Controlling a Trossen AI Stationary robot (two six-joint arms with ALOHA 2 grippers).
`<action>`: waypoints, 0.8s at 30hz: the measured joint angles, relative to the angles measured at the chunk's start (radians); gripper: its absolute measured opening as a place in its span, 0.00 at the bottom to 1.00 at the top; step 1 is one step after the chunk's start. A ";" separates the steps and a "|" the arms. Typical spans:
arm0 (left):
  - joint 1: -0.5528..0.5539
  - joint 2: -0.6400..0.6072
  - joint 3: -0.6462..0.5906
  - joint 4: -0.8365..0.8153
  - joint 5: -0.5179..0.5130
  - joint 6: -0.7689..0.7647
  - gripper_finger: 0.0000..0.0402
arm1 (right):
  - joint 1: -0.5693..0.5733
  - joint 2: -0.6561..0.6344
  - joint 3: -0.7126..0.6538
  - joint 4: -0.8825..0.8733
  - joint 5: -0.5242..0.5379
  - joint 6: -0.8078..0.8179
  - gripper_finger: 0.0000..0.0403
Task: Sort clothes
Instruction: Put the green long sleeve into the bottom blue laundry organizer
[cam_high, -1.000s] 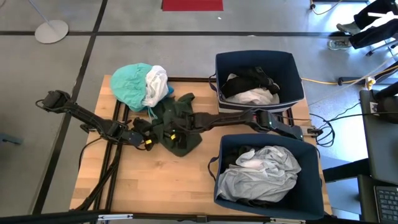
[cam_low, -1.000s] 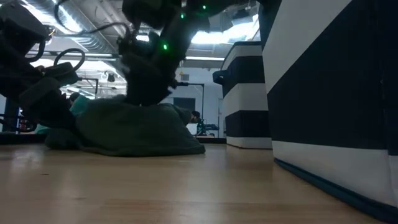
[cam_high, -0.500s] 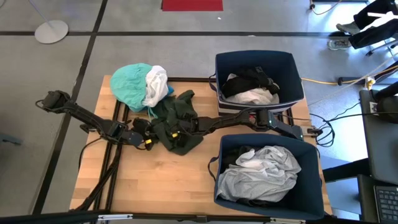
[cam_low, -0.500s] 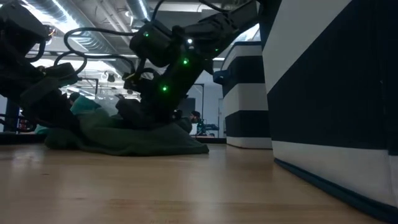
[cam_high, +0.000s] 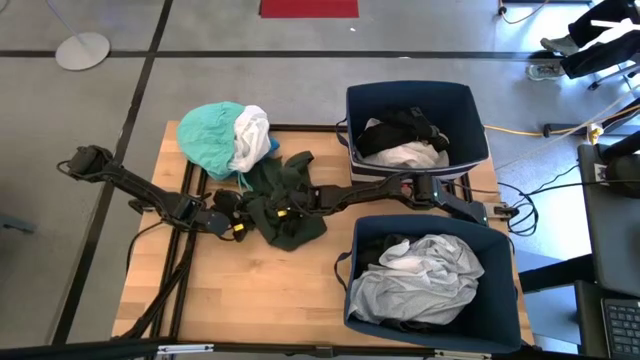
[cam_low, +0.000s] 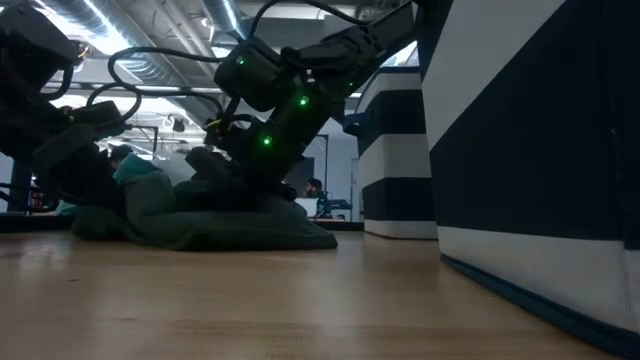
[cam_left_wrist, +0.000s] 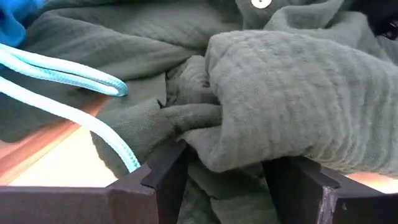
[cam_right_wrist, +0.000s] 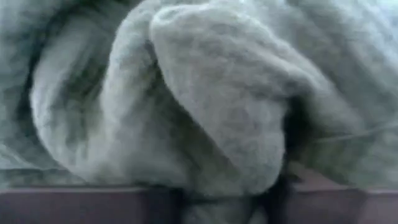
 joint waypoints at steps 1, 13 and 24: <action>0.000 0.000 0.000 0.000 0.000 0.000 0.48 | 0.000 0.000 0.000 0.000 0.003 0.001 0.21; 0.000 0.000 0.000 0.000 0.000 -0.001 0.48 | 0.004 0.000 -0.002 0.016 0.023 -0.024 0.14; 0.000 0.000 0.001 0.003 0.000 0.003 0.48 | 0.034 -0.172 -0.012 -0.082 0.215 -0.165 0.11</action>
